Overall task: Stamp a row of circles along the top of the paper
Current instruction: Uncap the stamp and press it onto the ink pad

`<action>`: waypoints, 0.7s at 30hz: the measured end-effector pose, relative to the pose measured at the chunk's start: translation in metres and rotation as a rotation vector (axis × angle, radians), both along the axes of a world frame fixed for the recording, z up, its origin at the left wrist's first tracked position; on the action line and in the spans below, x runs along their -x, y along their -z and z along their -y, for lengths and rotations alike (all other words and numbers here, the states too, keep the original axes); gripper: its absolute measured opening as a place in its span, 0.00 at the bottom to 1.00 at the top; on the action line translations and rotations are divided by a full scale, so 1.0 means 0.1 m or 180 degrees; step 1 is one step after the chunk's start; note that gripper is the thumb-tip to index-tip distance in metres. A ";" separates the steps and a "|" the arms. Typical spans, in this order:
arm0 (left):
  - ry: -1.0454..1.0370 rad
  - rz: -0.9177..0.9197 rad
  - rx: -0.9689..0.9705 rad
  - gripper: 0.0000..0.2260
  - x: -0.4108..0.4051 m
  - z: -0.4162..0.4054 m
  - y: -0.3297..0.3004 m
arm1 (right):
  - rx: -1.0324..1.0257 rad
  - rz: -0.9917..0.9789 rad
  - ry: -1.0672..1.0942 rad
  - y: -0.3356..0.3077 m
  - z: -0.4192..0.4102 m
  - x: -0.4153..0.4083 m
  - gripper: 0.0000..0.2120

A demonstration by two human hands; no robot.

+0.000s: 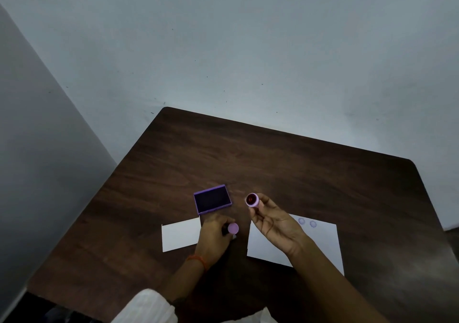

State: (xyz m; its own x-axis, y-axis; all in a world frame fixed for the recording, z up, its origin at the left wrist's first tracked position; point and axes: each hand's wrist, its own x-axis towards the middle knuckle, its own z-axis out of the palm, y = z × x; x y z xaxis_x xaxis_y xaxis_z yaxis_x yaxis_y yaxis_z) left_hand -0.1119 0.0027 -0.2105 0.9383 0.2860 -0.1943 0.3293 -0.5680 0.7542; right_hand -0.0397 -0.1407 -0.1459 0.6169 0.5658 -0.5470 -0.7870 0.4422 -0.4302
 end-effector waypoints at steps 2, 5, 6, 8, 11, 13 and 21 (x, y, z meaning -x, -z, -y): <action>0.0024 0.0032 -0.0061 0.14 0.01 -0.04 0.02 | 0.0016 -0.0014 0.0015 0.01 -0.03 0.00 0.11; -0.0189 0.0247 -0.0115 0.16 0.00 -0.15 0.00 | 0.0037 -0.0049 0.0009 0.01 -0.07 -0.01 0.11; -0.0278 0.0355 -0.0233 0.17 -0.01 -0.21 -0.02 | 0.0041 -0.0047 -0.0017 0.01 -0.08 -0.01 0.11; -0.0502 0.0527 -0.0468 0.19 -0.01 -0.34 -0.06 | 0.0045 -0.0060 -0.0080 0.00 -0.10 -0.02 0.11; -0.0680 0.0482 -0.0670 0.24 -0.03 -0.59 -0.05 | 0.0063 -0.0031 -0.0157 0.01 -0.17 -0.03 0.11; -0.0586 0.0299 -0.0663 0.28 -0.03 -0.72 -0.01 | -0.0002 0.0003 -0.0189 0.01 -0.22 -0.03 0.13; -0.0233 0.0134 -0.0248 0.33 -0.07 -0.83 0.12 | -0.0139 0.0116 -0.0230 0.09 -0.39 -0.09 0.26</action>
State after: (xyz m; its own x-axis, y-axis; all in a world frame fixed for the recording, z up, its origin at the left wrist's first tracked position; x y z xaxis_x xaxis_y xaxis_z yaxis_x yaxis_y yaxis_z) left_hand -0.1047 0.0859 -0.2223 0.9213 0.3667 -0.1296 0.3409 -0.6010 0.7229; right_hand -0.0309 -0.1017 -0.1551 0.5927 0.6324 -0.4987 -0.8017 0.4038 -0.4407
